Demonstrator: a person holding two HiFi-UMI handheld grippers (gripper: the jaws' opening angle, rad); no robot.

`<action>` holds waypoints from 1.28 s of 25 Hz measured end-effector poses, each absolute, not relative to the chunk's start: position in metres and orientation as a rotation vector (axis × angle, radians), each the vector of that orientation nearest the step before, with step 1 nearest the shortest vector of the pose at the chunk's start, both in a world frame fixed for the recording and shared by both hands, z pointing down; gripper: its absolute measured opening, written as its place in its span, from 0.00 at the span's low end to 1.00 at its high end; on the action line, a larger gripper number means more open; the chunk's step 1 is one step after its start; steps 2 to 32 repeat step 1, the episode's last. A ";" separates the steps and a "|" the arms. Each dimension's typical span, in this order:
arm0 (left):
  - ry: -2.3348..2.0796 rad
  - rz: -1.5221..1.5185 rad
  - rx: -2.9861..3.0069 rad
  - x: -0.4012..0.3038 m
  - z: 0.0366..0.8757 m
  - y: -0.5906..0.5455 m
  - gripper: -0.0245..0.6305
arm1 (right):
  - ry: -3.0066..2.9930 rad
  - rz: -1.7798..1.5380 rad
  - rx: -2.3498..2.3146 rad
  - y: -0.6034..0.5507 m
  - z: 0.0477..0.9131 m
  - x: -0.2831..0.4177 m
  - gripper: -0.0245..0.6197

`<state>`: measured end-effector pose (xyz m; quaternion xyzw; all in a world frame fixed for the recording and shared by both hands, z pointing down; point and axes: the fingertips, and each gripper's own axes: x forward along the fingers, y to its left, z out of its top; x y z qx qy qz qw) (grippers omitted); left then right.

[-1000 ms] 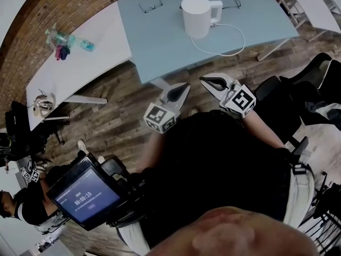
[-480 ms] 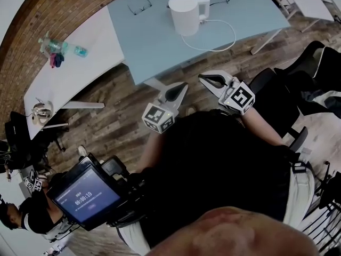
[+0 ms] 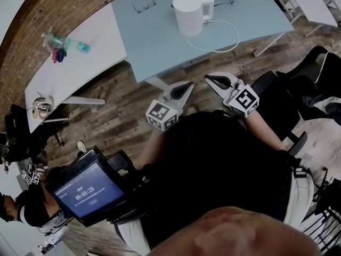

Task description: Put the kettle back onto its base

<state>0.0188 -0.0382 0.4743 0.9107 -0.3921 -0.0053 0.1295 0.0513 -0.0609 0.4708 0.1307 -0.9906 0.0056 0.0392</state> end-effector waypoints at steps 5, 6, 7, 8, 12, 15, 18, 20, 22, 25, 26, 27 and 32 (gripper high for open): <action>-1.132 -0.014 2.648 0.020 0.474 -0.039 0.04 | -3.030 0.016 0.408 -0.062 0.471 0.053 0.04; -1.132 -0.014 2.648 0.020 0.474 -0.039 0.04 | -3.030 0.016 0.408 -0.062 0.471 0.053 0.04; -1.132 -0.014 2.648 0.020 0.474 -0.039 0.04 | -3.030 0.016 0.408 -0.062 0.471 0.053 0.04; -1.132 -0.014 2.648 0.020 0.474 -0.039 0.04 | -3.030 0.016 0.408 -0.062 0.471 0.053 0.04; -1.132 -0.014 2.648 0.020 0.474 -0.039 0.04 | -3.030 0.016 0.408 -0.062 0.471 0.053 0.04; -1.132 -0.014 2.648 0.020 0.474 -0.039 0.04 | -3.030 0.016 0.408 -0.062 0.471 0.053 0.04; -1.132 -0.014 2.648 0.020 0.474 -0.039 0.04 | -3.030 0.016 0.408 -0.062 0.471 0.053 0.04; -1.132 -0.014 2.648 0.020 0.474 -0.039 0.04 | -3.030 0.016 0.408 -0.062 0.471 0.053 0.04; -1.132 -0.014 2.648 0.020 0.474 -0.039 0.04 | -3.030 0.016 0.408 -0.062 0.471 0.053 0.04; -1.132 -0.014 2.648 0.020 0.474 -0.039 0.04 | -3.030 0.016 0.408 -0.062 0.471 0.053 0.04; -1.132 -0.014 2.648 0.020 0.474 -0.039 0.04 | -3.030 0.016 0.408 -0.062 0.471 0.053 0.04; -1.132 -0.014 2.648 0.020 0.474 -0.039 0.04 | -3.030 0.016 0.408 -0.062 0.471 0.053 0.04; -1.132 -0.014 2.648 0.020 0.474 -0.039 0.04 | -3.030 0.016 0.408 -0.062 0.471 0.053 0.04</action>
